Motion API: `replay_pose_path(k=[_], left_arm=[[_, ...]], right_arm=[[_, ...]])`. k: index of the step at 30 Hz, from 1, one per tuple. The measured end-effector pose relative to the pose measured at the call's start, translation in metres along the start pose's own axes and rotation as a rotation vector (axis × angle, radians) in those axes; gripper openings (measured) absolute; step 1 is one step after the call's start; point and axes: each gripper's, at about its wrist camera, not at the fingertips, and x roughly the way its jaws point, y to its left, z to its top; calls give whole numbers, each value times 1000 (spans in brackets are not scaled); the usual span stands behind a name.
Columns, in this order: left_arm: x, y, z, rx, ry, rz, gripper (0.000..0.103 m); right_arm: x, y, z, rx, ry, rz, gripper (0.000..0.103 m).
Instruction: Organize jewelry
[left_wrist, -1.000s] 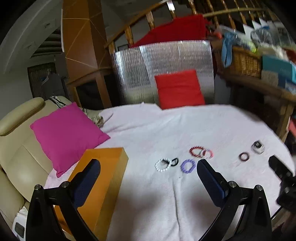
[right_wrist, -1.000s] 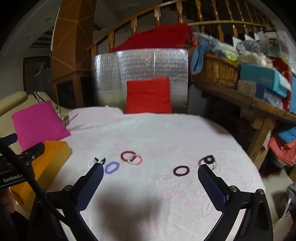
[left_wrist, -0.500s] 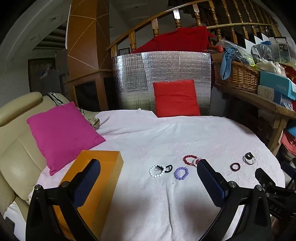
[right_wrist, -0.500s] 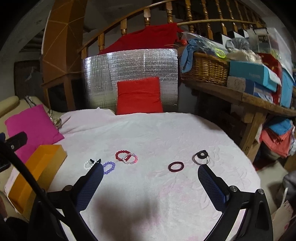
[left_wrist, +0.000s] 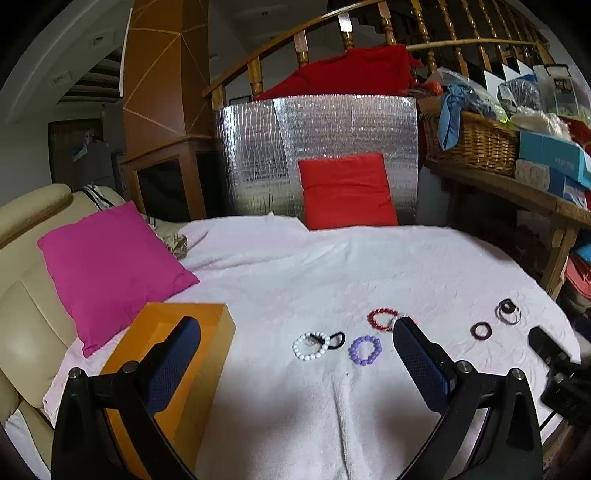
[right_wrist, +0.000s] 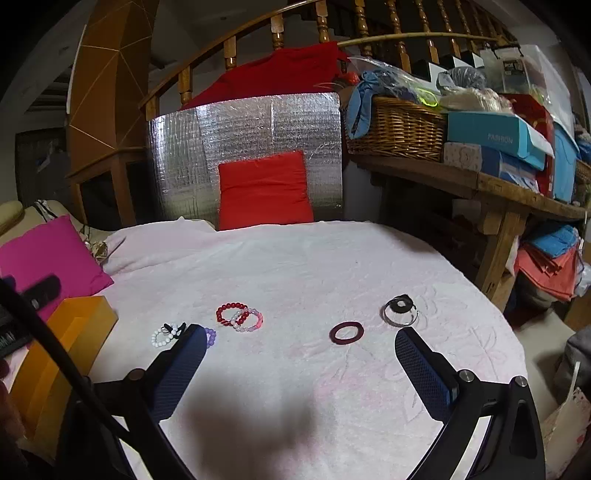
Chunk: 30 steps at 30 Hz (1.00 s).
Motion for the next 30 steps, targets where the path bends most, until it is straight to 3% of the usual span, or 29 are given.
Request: replay_pose_path(k=[21,25,30], left_arm=[[37,19,-11,-27,73,-8,103],[69,29,-22,-30,166,-39,103],[102,43,-36,-34,247,-12,103]], right_arm=[[34,-9,-5,72,94,-8,103],[37,-38,0,140,94,-30,103],[55,-98,3,332,141,-34,101]])
